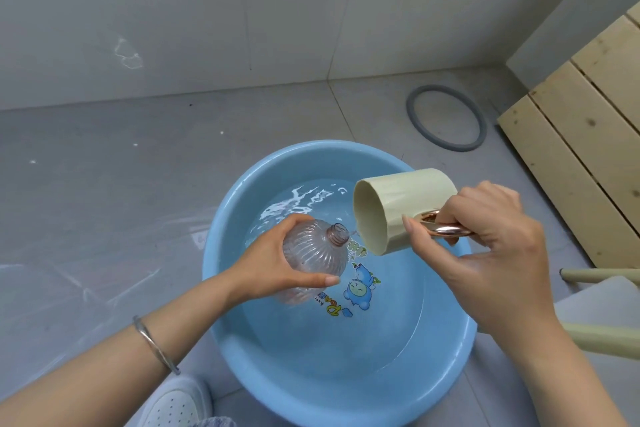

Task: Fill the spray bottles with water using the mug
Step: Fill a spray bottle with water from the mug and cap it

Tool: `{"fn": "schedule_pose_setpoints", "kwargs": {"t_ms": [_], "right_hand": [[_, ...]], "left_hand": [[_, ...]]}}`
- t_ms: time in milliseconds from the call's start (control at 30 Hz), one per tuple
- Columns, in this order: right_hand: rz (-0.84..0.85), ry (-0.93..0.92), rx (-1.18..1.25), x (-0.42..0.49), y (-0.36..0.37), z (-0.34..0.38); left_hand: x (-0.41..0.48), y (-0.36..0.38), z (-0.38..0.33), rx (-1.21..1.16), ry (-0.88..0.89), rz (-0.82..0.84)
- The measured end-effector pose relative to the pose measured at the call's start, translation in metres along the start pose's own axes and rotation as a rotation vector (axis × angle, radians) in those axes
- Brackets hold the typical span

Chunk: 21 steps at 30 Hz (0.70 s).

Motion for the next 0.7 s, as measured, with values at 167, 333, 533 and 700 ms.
{"fn": "schedule_pose_setpoints", "kwargs": {"t_ms": [167, 333, 533, 700], "right_hand": [[-0.007, 0.425, 0.186, -0.040, 0.031, -0.058], [0.124, 0.542, 0.204, -0.083, 0.071, -0.083], [0.209, 0.514, 0.166, -0.103, 0.093, -0.088], [0.227, 0.524, 0.170, -0.106, 0.102, -0.087]], "left_hand": [[0.001, -0.002, 0.001, -0.039, 0.004, -0.011], [0.000, -0.004, 0.002, -0.053, -0.010, -0.026], [0.001, -0.003, 0.006, -0.053, -0.014, -0.034], [0.001, -0.001, 0.005, -0.065, -0.028, -0.030]]}}
Point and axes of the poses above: each hand's wrist, its own x-axis towards the middle knuckle, its own y-axis out of the palm, z = x × y, the point moved 6 cm from there along x, towards the middle knuckle, and after that the axes turned 12 degrees about -y, right-handed, at the moved point
